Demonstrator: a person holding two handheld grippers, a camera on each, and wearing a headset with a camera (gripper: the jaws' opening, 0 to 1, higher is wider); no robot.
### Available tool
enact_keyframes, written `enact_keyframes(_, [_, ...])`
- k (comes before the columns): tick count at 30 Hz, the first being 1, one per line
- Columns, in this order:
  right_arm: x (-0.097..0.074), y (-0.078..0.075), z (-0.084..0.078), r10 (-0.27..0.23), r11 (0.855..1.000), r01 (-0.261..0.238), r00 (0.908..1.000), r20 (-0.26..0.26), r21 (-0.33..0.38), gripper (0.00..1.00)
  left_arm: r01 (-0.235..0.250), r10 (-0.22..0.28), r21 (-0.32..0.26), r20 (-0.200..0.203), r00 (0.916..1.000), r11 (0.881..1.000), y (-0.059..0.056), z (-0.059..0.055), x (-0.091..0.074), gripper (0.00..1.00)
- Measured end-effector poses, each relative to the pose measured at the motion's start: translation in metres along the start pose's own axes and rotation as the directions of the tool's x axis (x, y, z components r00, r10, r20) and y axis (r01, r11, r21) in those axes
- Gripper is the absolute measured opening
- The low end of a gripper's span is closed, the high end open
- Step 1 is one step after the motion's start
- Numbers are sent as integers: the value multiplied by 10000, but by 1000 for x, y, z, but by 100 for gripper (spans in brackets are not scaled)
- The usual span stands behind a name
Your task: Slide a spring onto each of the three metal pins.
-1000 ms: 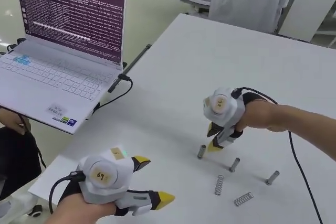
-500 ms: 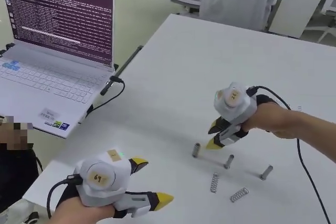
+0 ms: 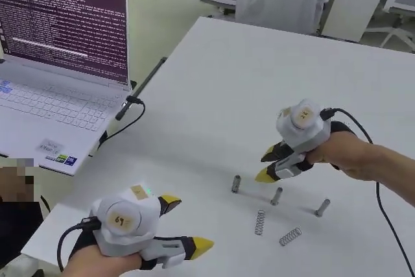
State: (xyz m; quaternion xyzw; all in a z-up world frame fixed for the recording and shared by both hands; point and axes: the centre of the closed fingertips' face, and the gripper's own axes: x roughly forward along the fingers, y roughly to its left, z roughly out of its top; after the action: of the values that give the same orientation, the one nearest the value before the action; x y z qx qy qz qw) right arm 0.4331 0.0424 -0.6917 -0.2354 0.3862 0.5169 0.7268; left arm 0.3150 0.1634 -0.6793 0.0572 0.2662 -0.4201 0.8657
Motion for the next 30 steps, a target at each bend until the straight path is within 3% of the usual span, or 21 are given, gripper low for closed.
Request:
enact_keyframes(6, [-18,-2,-7,-356,9960,291,9964,763,844,32,32,-32,-10,33,10000,10000,0,3,3,56])
enact_keyframes(12, [-33,-4,-26,-1007,9828,806,9881,1159,1664,34,137,-137,-18,51,9999,9999,-3,5,7,56])
enact_keyframes(18, [-47,4,-48,-1360,9689,1031,9813,1363,2248,36,208,-208,-2,67,9998,9998,-5,6,9,56])
enact_keyframes(30, [-65,27,-75,-1941,9449,1344,9643,1801,2985,40,266,-266,40,39,9996,9996,-4,7,12,55])
